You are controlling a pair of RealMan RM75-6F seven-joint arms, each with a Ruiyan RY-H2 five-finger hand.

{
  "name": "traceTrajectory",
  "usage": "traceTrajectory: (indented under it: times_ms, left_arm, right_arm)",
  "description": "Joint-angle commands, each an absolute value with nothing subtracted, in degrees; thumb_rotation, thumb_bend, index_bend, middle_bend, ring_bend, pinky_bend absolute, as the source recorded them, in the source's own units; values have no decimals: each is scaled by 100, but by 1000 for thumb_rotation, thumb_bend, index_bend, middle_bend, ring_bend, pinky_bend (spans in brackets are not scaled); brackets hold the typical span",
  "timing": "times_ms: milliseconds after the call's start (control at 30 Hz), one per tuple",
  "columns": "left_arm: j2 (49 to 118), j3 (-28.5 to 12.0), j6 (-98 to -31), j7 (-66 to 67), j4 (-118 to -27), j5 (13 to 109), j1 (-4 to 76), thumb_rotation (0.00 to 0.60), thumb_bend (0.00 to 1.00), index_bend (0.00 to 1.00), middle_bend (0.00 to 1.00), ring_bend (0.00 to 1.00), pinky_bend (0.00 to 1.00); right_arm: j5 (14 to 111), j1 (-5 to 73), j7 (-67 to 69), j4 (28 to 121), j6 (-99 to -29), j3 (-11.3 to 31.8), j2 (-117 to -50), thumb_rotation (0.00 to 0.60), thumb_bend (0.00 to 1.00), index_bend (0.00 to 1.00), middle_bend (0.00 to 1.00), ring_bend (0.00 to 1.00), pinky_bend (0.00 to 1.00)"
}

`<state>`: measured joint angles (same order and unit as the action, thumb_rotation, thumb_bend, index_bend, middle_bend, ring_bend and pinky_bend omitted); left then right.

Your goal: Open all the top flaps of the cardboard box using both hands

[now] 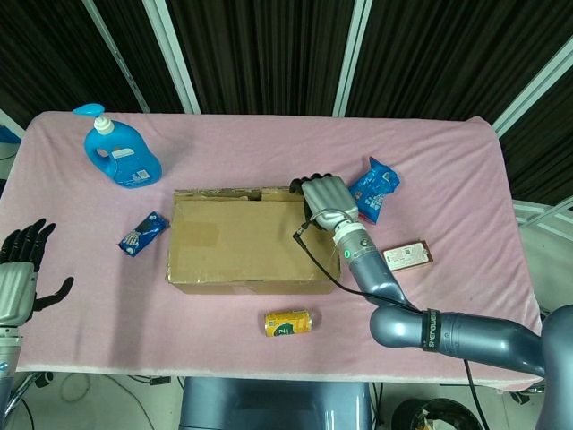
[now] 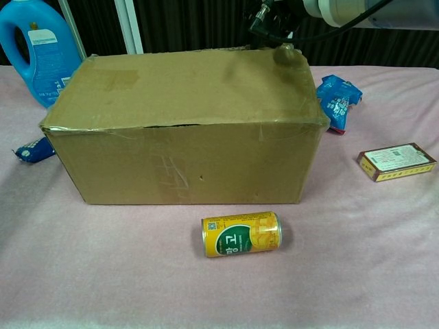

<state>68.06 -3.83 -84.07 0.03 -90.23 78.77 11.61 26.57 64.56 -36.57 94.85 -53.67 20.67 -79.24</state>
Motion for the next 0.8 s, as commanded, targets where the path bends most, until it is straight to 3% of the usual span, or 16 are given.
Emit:
traceTrajectory:
  times_ms: [33, 800]
  left_arm:
    - [6800, -397, -8395, -9, -9029, 7884, 1153, 600, 257, 0, 0, 0, 0]
    - [6780, -500, -8312, -36, -9062, 7889, 1100, 600, 259, 0, 0, 0, 0]
  right_arm:
    - [2650, 6464, -3639, 9513, -5435, 2021, -7918, 600, 1000, 338, 377, 331, 310]
    - [2417, 6531, -3635, 9724, -5663, 1791, -7868, 600, 1000, 373, 456, 406, 344]
